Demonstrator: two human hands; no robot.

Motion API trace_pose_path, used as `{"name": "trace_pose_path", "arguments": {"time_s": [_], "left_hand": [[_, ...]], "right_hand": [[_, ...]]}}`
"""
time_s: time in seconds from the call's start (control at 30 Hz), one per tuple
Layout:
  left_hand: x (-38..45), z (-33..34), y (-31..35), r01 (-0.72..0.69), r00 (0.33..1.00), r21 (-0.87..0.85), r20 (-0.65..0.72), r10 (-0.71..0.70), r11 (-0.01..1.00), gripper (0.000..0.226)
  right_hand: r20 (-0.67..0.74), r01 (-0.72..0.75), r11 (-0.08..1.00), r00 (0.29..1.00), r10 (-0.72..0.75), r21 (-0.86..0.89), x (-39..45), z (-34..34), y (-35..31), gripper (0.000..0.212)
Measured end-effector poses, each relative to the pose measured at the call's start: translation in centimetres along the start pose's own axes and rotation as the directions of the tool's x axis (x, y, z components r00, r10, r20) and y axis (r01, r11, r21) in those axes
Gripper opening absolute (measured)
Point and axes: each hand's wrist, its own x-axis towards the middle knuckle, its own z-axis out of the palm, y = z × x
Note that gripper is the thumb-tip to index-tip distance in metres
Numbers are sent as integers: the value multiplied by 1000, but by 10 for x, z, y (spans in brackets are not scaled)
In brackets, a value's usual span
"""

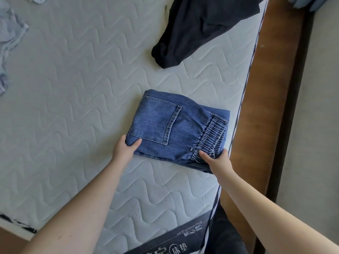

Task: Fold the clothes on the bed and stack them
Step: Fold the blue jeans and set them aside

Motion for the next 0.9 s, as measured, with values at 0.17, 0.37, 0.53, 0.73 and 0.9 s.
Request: {"name": "trace_pose_path", "arguments": {"time_s": [0.17, 0.37, 0.53, 0.73, 0.9], "left_hand": [[-8, 7, 12, -252, 938, 363, -138, 319, 897, 60], [7, 31, 55, -543, 773, 684, 180, 608, 487, 69], [5, 68, 44, -589, 731, 755, 346, 588, 288, 64], [-3, 77, 7, -536, 765, 776, 279, 581, 333, 61], [-5, 46, -20, -530, 786, 777, 302, 539, 338, 63]], "right_hand": [[-125, 55, 925, 986, -109, -377, -7, -6, -7, 94], [-91, 522, 479, 604, -792, -706, -3, 16, -39, 78], [278, 529, 156, 647, -710, -834, 26, 43, -35, 71], [356, 507, 66, 687, -634, -859, 54, 36, -14, 72], [348, 492, 70, 702, -621, -868, 54, 33, -13, 73]]}}
